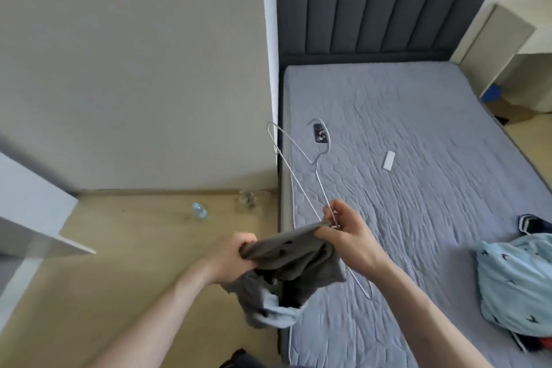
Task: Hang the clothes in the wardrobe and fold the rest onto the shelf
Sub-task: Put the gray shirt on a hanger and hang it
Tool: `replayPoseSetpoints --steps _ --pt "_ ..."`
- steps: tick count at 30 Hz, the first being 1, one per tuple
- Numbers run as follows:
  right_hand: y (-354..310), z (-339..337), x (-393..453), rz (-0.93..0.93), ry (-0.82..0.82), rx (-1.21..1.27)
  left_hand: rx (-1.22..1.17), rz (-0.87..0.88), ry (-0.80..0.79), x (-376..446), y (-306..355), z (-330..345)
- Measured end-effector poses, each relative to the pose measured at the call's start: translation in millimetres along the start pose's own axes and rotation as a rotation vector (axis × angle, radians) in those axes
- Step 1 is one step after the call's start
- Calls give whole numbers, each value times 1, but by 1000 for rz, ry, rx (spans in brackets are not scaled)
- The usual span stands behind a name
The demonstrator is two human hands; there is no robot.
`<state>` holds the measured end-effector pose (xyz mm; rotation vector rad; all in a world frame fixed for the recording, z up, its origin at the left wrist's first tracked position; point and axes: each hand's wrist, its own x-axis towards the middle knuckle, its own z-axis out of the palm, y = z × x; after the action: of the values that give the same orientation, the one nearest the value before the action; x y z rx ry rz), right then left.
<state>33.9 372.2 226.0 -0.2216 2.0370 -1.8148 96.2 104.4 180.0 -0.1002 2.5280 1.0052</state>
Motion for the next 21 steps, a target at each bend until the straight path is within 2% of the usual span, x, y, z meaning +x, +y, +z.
replayPoseSetpoints --steps 6,9,15,18,21 --pt "-30 11 0 -24 61 93 -21 -99 246 -35 -56 -34" --pt "-35 16 4 -39 143 67 -279 -137 322 -51 -70 -64" --pt "-41 32 13 -122 226 -155 -812 -58 440 -87 -56 -132" --pt "-46 47 13 -135 250 -242 -959 -13 445 -104 -45 -157" --pt "-52 66 7 -159 274 -362 -1015 55 380 -119 -34 -175"
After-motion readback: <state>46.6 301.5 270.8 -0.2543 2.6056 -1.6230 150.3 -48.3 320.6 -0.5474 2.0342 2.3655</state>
